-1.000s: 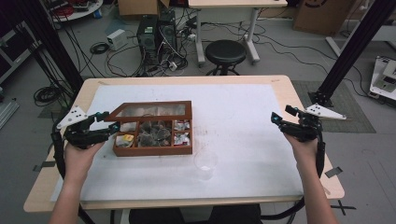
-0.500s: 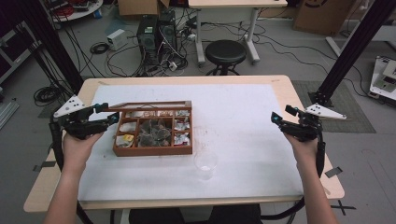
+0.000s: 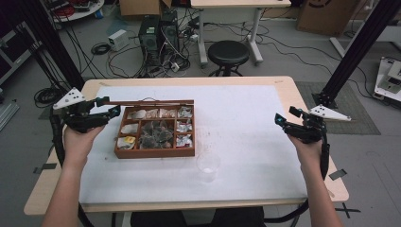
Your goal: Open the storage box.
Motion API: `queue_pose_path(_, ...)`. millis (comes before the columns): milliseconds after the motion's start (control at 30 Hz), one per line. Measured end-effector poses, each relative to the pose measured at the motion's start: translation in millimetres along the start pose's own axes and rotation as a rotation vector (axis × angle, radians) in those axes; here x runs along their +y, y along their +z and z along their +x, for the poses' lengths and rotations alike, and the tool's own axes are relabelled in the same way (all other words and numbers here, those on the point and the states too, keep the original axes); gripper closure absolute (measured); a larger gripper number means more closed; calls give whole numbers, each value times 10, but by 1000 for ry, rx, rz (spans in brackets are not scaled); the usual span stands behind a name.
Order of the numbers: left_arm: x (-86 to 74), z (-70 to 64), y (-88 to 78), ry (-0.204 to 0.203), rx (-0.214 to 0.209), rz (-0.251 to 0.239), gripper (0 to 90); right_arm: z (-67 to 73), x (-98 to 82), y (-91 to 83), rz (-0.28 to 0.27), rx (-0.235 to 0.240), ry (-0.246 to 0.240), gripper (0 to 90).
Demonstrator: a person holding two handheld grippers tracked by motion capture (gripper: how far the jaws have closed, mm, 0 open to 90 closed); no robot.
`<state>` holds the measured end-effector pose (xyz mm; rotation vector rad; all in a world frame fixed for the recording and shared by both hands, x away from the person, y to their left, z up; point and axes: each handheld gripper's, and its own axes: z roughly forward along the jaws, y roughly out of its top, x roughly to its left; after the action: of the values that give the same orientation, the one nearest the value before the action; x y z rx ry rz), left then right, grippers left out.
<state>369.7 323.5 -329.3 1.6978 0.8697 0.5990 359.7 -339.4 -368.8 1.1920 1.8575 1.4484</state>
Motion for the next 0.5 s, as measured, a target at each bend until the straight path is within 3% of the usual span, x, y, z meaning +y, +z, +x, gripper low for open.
queue_pose_path(500,103,84,92,-11,-8,-26,367,-8,1,7,-2,0,-4,254)
